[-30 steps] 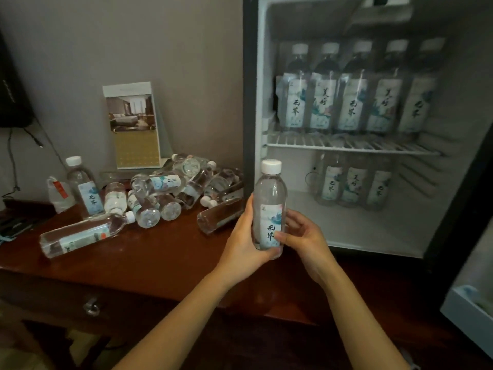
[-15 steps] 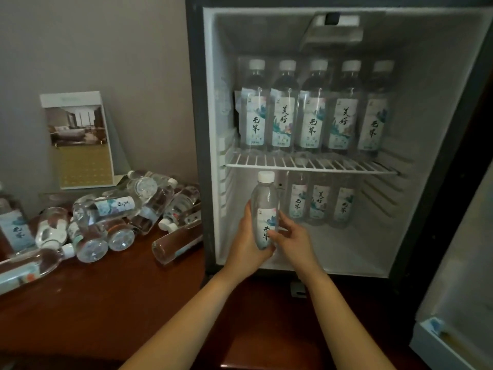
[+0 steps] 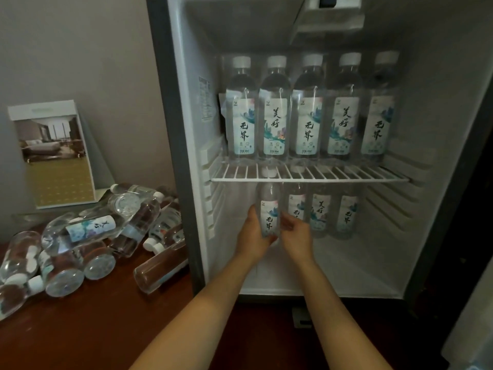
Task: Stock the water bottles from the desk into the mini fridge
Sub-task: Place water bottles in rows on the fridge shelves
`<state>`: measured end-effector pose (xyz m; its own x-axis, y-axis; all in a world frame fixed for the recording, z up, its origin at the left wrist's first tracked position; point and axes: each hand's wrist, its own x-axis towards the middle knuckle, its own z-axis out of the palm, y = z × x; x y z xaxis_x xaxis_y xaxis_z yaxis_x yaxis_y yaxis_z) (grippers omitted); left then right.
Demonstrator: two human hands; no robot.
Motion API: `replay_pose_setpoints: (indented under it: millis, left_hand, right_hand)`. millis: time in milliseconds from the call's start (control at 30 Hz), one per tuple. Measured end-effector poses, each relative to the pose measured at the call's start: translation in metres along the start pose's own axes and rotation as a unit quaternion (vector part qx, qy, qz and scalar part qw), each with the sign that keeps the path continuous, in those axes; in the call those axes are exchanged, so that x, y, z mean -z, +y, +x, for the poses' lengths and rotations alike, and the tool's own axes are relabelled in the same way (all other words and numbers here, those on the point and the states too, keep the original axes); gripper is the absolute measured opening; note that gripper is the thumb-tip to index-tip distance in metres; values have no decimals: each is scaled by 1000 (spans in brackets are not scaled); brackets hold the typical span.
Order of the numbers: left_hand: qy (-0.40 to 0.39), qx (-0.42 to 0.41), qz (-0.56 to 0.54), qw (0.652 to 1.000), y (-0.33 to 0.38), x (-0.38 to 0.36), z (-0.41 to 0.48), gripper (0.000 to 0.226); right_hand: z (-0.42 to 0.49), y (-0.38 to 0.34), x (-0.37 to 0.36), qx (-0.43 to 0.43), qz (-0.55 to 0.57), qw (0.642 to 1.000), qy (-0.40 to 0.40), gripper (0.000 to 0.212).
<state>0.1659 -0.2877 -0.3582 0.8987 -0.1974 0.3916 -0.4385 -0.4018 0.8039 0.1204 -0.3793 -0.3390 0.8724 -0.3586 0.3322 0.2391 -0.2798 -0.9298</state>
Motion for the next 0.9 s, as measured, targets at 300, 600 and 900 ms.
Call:
replay_pose_setpoints:
  millis: [300,600,900]
  left_hand:
    - [9,42,38,998,1,-14,23,69]
    - [-64,90,43,993,2,-8,29,84]
    - [-76,91,73,990,5,-2,21,80]
  right_hand:
    - [14,9,4,-21,-7,1000,-12,46]
    - [17,9,2,-30,-5,999,-22,52]
    - [7,5,9,-41,-19,998,-41,46]
